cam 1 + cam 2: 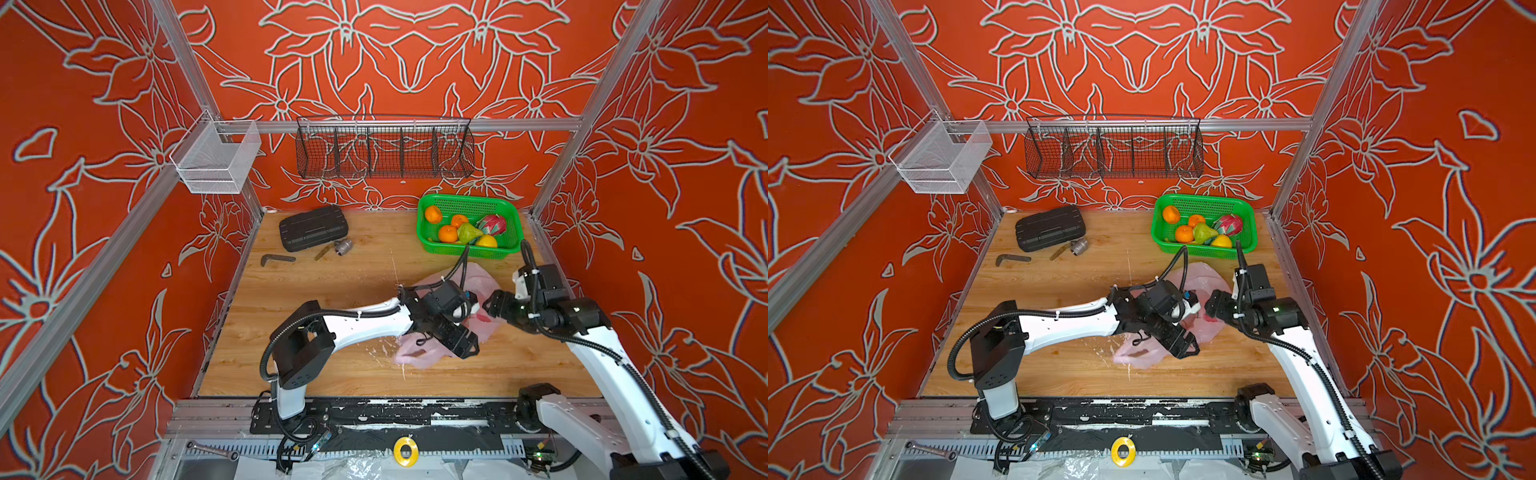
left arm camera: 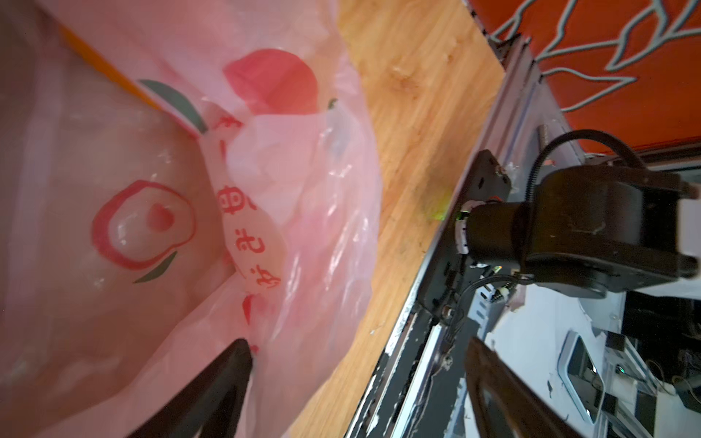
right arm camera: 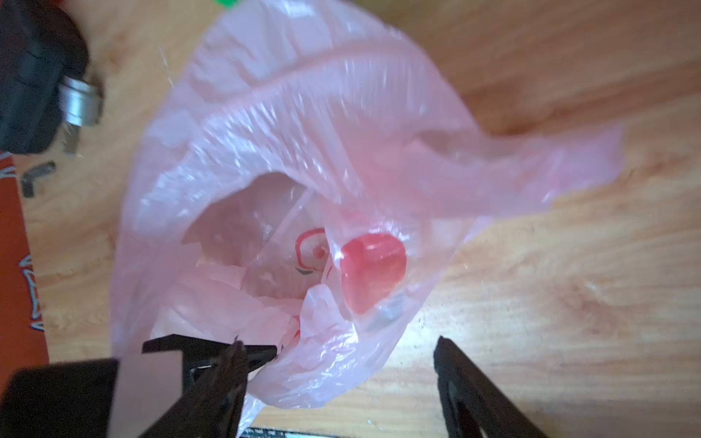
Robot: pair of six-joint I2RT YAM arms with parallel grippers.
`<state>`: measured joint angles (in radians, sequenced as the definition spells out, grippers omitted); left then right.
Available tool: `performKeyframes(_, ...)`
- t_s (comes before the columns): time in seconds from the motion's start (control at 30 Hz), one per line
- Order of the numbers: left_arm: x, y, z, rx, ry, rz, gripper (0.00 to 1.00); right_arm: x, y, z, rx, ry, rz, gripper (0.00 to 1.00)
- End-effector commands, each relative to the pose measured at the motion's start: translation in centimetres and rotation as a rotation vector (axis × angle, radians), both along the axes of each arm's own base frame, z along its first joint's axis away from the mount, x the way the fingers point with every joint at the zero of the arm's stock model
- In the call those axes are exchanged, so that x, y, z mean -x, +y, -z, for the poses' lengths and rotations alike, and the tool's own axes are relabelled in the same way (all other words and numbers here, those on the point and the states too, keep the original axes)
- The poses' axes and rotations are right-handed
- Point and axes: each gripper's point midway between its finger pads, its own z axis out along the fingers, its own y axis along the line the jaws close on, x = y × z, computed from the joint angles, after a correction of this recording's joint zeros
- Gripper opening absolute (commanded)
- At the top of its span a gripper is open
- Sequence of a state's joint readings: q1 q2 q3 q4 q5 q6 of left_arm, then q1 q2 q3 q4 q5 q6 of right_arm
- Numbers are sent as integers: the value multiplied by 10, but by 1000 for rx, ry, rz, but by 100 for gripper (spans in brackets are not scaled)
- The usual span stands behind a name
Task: Untie the knot of the plastic bag and take out the fruit
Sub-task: Rotate the plastic bag at the center of the table.
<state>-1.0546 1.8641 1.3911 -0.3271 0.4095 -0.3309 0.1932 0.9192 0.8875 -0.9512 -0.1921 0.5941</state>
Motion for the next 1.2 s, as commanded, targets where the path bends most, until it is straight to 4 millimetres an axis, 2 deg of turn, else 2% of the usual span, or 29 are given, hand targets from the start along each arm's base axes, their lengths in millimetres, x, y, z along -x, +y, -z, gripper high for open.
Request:
performKeyframes(0.0, 8, -27, -26, 152, -35, 65, 90, 14, 3, 28, 1, 110, 13, 79)
performKeyframes(0.1, 6, -21, -47, 197, -92, 35, 95, -1, 13, 43, -32, 93, 2, 81)
performKeyframes(0.2, 4, -1, -70, 213, -175, -1, 97, -16, 21, 54, -49, 68, -10, 82)
performKeyframes(0.33, -3, 30, -101, 212, -280, -70, 100, -27, 24, 73, -32, 73, -22, 74)
performKeyframes(0.47, -28, 59, -139, 219, -353, -177, 98, -23, 10, 105, 75, 151, -36, 56)
performKeyframes(0.57, -67, 81, -151, 190, -338, -324, 98, -17, 1, 119, 138, 194, -53, 33)
performKeyframes(0.67, -100, 92, -136, 120, -272, -387, 98, -13, 0, 123, 158, 198, -76, 21)
performKeyframes(0.83, -146, 87, -81, -15, -106, -401, 99, -18, 7, 117, 147, 159, -150, 12)
performKeyframes(1.0, -162, 76, -42, -50, -7, -383, 100, -23, 35, 99, 100, 63, -320, 8)
performKeyframes(1.1, -168, 79, -17, -88, 55, -413, 99, -24, 52, 89, 93, -1, -431, 5)
performKeyframes(1.17, -169, 84, -9, -97, 68, -431, 99, -24, 61, 85, 83, -21, -464, 4)
